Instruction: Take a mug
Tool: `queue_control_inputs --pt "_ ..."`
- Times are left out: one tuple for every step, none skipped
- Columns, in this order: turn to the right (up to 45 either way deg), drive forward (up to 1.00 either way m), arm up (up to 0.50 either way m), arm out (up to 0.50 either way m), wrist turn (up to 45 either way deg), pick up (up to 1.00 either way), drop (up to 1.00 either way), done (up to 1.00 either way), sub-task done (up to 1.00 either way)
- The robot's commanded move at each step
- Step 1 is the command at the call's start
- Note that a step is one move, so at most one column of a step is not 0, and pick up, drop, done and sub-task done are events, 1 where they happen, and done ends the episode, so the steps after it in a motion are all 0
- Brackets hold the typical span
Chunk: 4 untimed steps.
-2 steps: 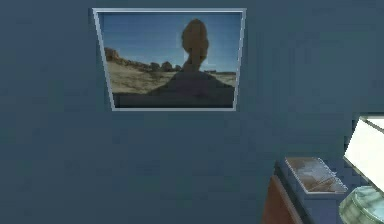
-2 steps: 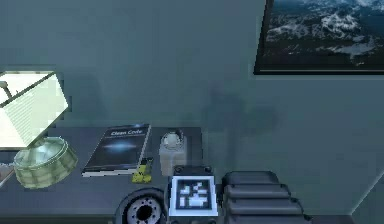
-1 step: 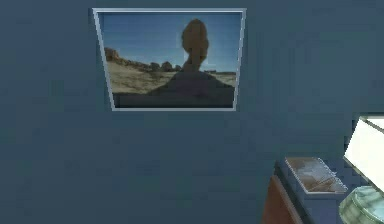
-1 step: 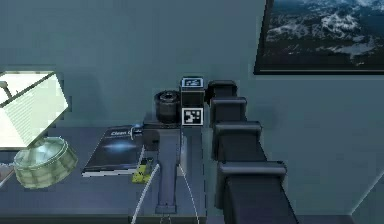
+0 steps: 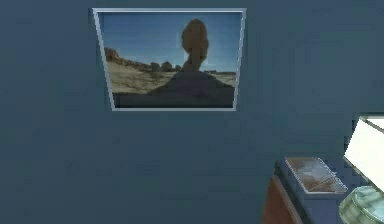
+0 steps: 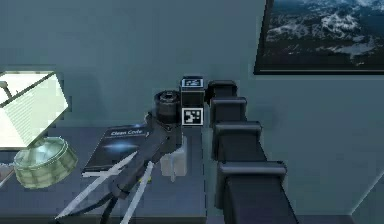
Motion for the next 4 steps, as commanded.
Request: queue_control_inputs --pt "0.0 0.0 0.0 0.0 45.0 0.0 0.0 0.0 0.0" --pt "0.0 0.0 0.0 0.0 45.0 0.0 0.0 0.0 0.0" --pt "0.0 0.0 0.0 0.0 33.0 0.0 0.0 0.0 0.0" --pt "0.0 0.0 -0.24 0.0 0.0 0.0 0.0 0.0 0.0"
